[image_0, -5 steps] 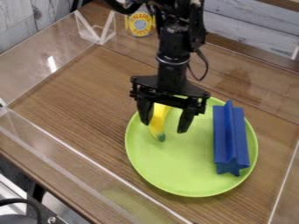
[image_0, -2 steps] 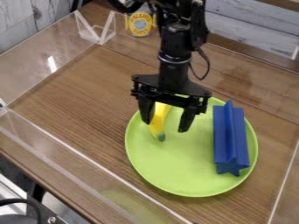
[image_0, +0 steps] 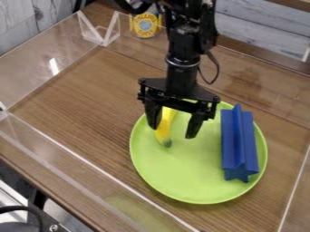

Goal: Remove the banana from inside the green plate and put it on the table

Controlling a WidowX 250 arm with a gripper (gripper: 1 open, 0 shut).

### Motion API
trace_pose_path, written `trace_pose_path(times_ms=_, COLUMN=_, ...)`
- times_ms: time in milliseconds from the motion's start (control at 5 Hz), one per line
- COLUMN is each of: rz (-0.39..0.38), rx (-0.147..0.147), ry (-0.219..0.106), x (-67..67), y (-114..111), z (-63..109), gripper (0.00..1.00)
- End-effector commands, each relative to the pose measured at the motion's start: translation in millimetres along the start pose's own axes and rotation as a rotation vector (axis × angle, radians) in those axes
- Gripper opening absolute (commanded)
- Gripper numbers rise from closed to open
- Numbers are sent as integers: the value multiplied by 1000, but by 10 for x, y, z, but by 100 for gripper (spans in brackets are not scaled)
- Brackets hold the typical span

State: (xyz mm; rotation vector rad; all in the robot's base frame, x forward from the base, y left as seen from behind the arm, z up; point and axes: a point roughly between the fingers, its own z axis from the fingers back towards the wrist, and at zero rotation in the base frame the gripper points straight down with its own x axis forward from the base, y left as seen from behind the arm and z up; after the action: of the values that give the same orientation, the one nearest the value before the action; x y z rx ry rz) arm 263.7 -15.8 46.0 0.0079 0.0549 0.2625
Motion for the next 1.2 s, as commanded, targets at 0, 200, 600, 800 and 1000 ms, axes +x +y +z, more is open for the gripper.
trace_pose_path(times_ms=0, rz=-2, rx=-15, ry=-39, x=58, y=-8, z=30, gripper=100)
trace_pose_path(times_ms=200, rz=-2, rx=-19, ry=-39, x=63, y=2, z=-40, gripper=100)
trace_pose_path(times_ms=600, rz=-3, rx=-24, ry=-38, x=71, y=13, z=-167, gripper=100)
trace_pose_path(times_ms=800, rz=-4, rx=-25, ry=-35, x=76, y=17, z=-229, gripper=100)
trace_pose_path(times_ms=1000, rz=-6, rx=-25, ry=-31, x=82, y=21, z=-292, gripper=100)
